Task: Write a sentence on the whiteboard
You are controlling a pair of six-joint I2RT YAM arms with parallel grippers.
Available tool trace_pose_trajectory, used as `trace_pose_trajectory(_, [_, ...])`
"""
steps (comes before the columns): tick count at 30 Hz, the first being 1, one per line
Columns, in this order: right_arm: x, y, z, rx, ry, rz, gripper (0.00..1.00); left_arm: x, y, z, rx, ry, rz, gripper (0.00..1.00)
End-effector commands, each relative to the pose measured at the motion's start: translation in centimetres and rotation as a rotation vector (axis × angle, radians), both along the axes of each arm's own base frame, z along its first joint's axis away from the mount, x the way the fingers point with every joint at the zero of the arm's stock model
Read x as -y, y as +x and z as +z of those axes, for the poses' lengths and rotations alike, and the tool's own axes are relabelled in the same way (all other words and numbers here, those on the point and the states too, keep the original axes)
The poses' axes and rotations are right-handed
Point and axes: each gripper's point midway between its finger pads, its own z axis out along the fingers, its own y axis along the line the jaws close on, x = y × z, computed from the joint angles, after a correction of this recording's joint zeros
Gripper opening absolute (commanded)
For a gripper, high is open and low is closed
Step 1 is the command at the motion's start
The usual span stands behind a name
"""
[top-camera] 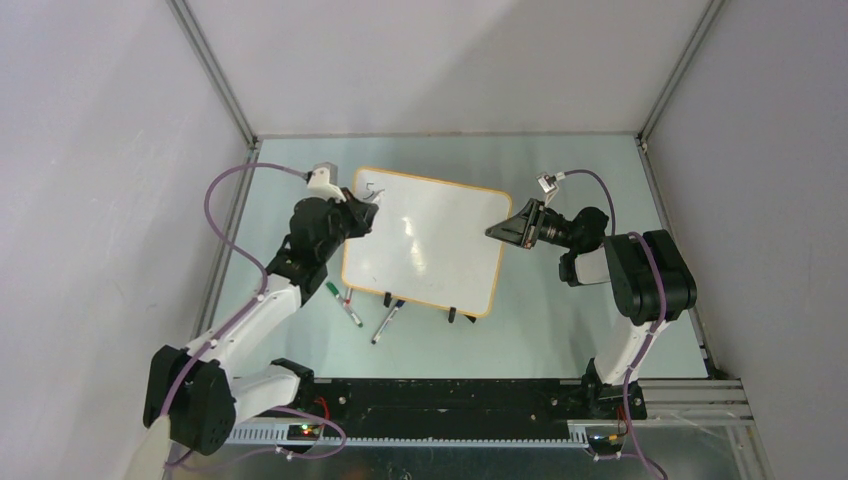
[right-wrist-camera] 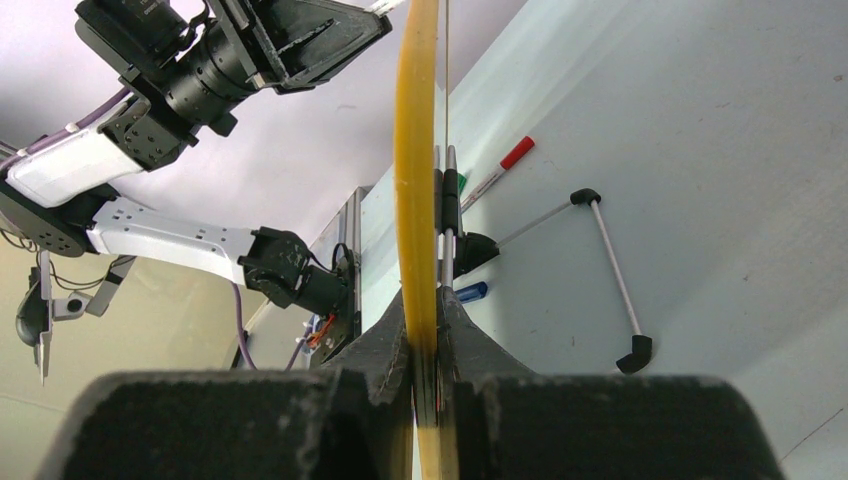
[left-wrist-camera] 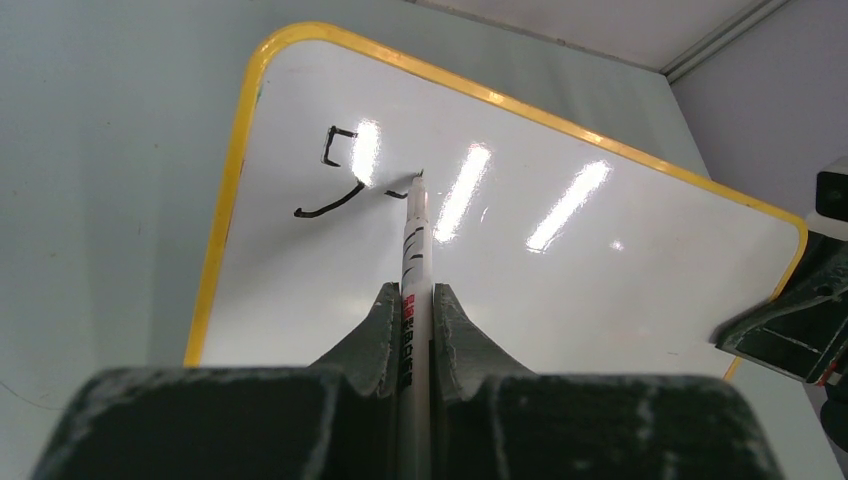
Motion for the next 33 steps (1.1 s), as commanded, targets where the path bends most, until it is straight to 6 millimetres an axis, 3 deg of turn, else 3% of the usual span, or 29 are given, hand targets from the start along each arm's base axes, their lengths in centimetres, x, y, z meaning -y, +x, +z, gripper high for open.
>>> trace_pose_trajectory(1, [-0.7, -0.9, 2.5, 0.064, 0.021, 0.061, 0.00, -0.4, -0.4, 1.1, 0.032, -0.025, 0.010, 0.00])
trace_pose_trajectory(19, [-0.9, -1.1, 2.6, 0.067, 0.022, 0.067, 0.00, -0.6, -1.9, 0.4, 0.028, -0.033, -0.001, 0.00])
trace_pose_trajectory(33, [0.6, 0.2, 4.2, 0.113, 0.022, 0.045, 0.00, 1.6, -4.9, 6.6, 0.099, -0.139, -0.101, 0.00])
